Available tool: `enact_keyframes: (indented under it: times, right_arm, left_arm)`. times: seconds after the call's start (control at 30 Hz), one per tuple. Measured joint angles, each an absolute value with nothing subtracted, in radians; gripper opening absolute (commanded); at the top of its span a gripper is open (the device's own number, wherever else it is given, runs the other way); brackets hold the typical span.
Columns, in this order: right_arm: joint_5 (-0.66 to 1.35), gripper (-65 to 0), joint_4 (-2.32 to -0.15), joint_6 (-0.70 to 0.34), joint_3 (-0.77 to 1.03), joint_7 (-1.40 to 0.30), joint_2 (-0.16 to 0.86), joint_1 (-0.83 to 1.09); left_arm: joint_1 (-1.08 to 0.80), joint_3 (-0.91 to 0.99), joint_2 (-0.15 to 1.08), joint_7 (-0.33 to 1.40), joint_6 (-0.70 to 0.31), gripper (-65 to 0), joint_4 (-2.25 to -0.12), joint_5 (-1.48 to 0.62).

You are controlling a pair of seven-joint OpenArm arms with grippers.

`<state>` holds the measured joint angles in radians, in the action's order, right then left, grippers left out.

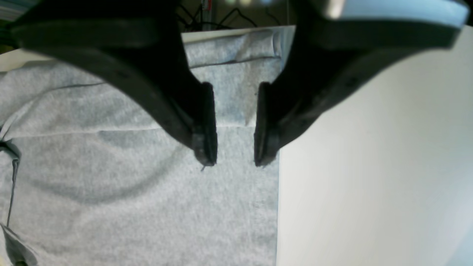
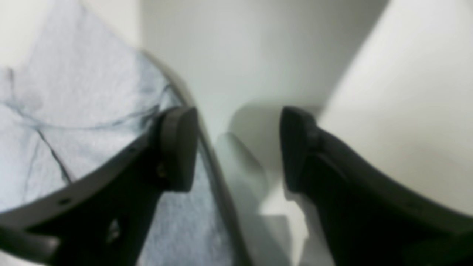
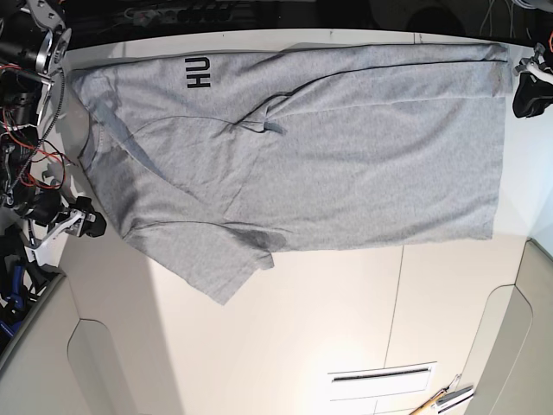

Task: Fold the T-shirt properly
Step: 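Open both grippers and move the right gripper to the sleeve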

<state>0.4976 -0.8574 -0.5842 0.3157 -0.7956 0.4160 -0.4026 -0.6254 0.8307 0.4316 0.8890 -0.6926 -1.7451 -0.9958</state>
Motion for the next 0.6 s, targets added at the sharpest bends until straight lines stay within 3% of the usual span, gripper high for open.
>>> enact_keyframes:
  times: [0.2,0.6]
  right_arm:
    - [0.509,-29.4,-0.858,-0.588,0.205,-0.774,0.406,-0.410]
    - [0.528,-29.4,-0.860,-0.596,0.200,-0.778,0.320,-0.413]
  left_arm:
    - [-0.624,0.831,0.432,0.889,-0.693,-43.5,-1.745,-0.996]
    - [-0.595,0.831,0.432,0.883,-0.693,-43.5,-1.745,-0.996]
